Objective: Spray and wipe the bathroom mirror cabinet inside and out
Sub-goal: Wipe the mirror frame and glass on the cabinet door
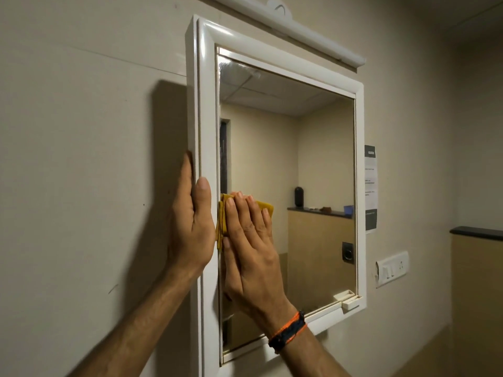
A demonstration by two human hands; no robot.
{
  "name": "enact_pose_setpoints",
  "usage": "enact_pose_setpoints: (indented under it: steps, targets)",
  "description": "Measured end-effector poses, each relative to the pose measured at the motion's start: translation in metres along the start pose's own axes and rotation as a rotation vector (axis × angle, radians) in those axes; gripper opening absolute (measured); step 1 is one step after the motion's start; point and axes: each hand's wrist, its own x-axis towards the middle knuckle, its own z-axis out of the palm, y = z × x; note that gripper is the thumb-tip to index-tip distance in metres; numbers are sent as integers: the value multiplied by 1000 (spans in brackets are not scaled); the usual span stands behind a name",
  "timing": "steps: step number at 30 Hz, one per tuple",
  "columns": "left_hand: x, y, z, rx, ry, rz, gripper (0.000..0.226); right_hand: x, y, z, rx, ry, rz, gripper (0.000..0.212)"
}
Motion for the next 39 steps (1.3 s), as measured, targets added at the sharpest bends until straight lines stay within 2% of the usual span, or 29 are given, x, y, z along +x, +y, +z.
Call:
enact_pose_setpoints:
  steps: [7, 12, 16, 19, 29, 35, 39]
  targets:
    - [1, -1, 1, 3, 27, 19, 49, 1, 24, -10, 14, 6, -30, 53]
    - [2, -5, 2, -7, 50, 34, 52, -3, 87, -33, 0, 77, 167, 57]
    - [1, -7, 2, -22, 48, 40, 52, -3, 154, -68, -22, 160, 412, 54]
    - [1, -8, 2, -11, 52, 44, 52, -4, 180, -82, -29, 162, 442, 53]
    - [2, -10, 2, -4, 58, 55, 51, -49, 176, -83, -37, 99, 435, 53]
    - [1, -9, 3, -8, 57, 62, 50, -50, 161, -75, -69, 118, 509, 55]
    - [0, -7, 2, -11, 57, 52, 50, -44, 126, -58, -69, 66, 416, 58]
